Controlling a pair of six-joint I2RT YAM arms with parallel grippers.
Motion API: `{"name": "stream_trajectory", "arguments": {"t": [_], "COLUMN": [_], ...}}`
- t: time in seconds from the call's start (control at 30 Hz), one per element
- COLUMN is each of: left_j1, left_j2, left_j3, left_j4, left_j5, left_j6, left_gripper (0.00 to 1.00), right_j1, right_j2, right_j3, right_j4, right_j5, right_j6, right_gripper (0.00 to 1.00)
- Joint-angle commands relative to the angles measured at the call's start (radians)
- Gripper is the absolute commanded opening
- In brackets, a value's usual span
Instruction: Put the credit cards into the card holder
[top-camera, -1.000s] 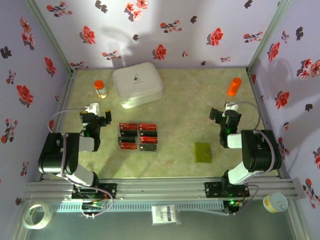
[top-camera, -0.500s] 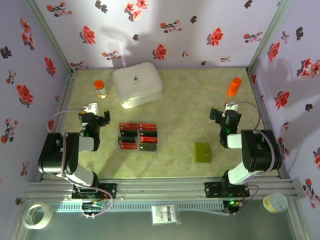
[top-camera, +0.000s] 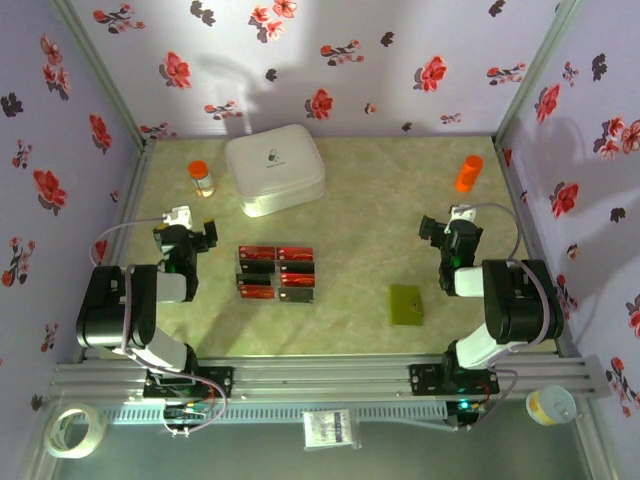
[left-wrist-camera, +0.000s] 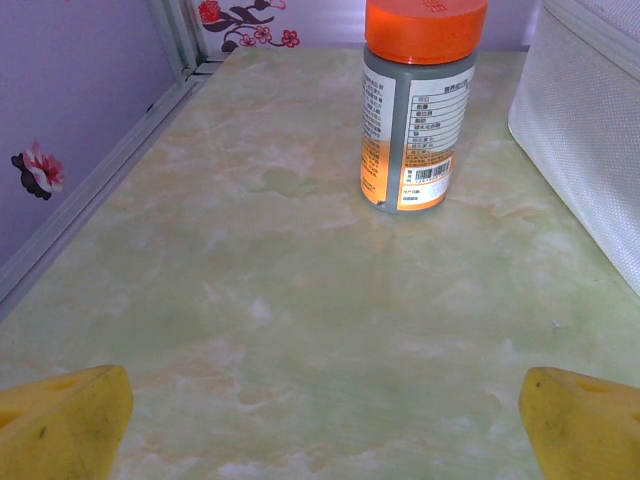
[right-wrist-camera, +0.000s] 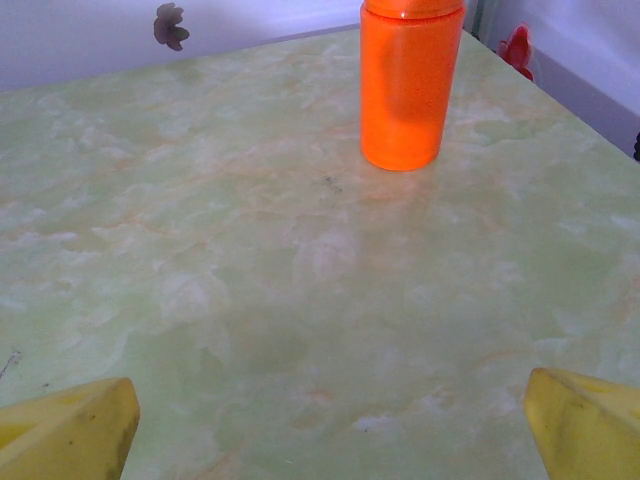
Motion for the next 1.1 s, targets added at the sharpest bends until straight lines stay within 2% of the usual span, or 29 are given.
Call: {"name": "stream_trajectory", "arguments": {"t": [0.0,0.13,0.27,0.4,0.47,0.53,0.7,0.8,0.93,1.07], "left_j1": [0.005,0.007,0.005,0.006,0.006,0.005,-0.016,-0.075,-0.172,-0.238], "left_j2": [-0.003,-0.069,-0.130,-0.207,-0.256,-0.312,-0.428,-0.495,-0.566,-0.626], "left_j3": [0.007,0.012,0.046,0.113,0.154,0.187,0.307,0.340,0.343,0.281], "left_j4": [0.024,-0.042,-0.148,-0.366,-0.499,-0.639,-1.070,-1.264,-1.468,-1.570], "left_j5": [-0.017,-0.024,-0.079,-0.128,-0.175,-0.202,-0.170,-0.222,-0.336,-0.384], "left_j6": [-0.008,-0.014,-0.034,-0.083,-0.163,-0.284,-0.572,-0.696,-0.836,-0.948], "left_gripper": [1.00,1.00,1.00,1.00,1.00,1.00,1.00,1.00,1.00,1.00], "right_j1": [-0.001,-0.001,-0.002,-0.004,-0.012,-0.017,-0.008,0.080,0.316,0.547], "right_j2": [-0.017,-0.119,-0.215,-0.304,-0.347,-0.377,-0.424,-0.465,-0.530,-0.533], "right_j3": [0.022,0.081,0.114,0.159,0.198,0.223,0.287,0.306,0.315,0.304], "right_j4": [-0.016,-0.208,-0.328,-0.475,-0.591,-0.643,-0.760,-0.858,-1.007,-1.095], "right_j5": [-0.010,0.013,0.060,0.149,0.184,0.094,-0.219,-0.299,-0.226,-0.175], "right_j6": [-0.011,-0.003,0.031,0.221,0.352,0.361,0.361,0.367,0.309,0.312], "right_gripper": [0.99,0.99,0.99,0.99,0.99,0.99,0.99,0.96,0.96,0.93]}}
